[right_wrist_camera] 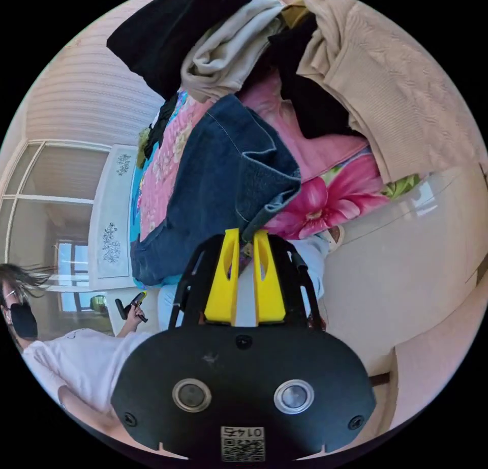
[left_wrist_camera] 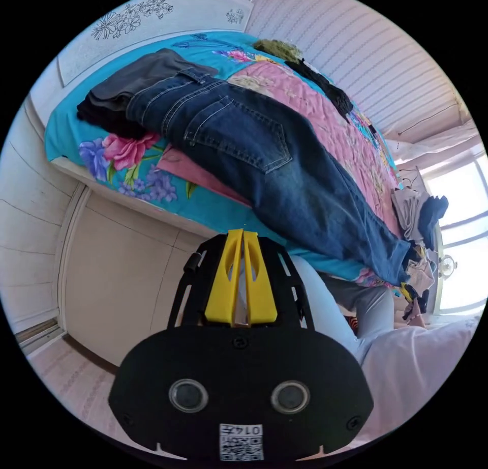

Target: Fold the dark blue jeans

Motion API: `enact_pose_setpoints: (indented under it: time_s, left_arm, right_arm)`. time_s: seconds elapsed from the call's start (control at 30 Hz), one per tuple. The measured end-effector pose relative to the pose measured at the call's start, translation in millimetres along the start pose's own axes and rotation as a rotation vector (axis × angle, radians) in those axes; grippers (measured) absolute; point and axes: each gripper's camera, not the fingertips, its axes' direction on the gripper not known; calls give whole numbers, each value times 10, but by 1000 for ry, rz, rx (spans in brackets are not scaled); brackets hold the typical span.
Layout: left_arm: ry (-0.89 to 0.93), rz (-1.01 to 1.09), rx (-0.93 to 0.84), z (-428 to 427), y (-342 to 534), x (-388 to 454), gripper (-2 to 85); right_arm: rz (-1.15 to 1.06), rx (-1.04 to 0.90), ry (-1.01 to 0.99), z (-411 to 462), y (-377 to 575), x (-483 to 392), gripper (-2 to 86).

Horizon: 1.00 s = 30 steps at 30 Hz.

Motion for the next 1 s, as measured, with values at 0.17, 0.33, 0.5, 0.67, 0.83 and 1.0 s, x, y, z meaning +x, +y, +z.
enact_pose_setpoints:
  time_s: [0.17, 0.33, 0.5, 0.67, 0.83, 1.0]
  left_arm:
    - [-131, 272, 18, -191, 364, 796, -9]
    - [-329, 655, 90, -26, 418, 1982, -4]
    - [-316, 819, 131, 469, 218, 2786, 40]
    - [-244, 887, 119, 1023, -20, 3424, 75]
    - [-323, 877, -54, 1906, -211, 3859, 81]
    - [-276, 801, -84, 2115, -209, 3917, 19]
  right_arm:
    - [-102, 71, 325, -251, 126, -526, 42]
    - [-544, -4, 408, 83, -46, -1846, 53]
    - [-1001, -175, 334, 1087, -188, -3554, 83]
    - [-1175, -331, 406, 1962, -256, -4524, 95]
    - [-1079, -387, 537, 2435, -503, -4745, 49]
    - [-980, -476, 466, 2581, -610, -4622, 13]
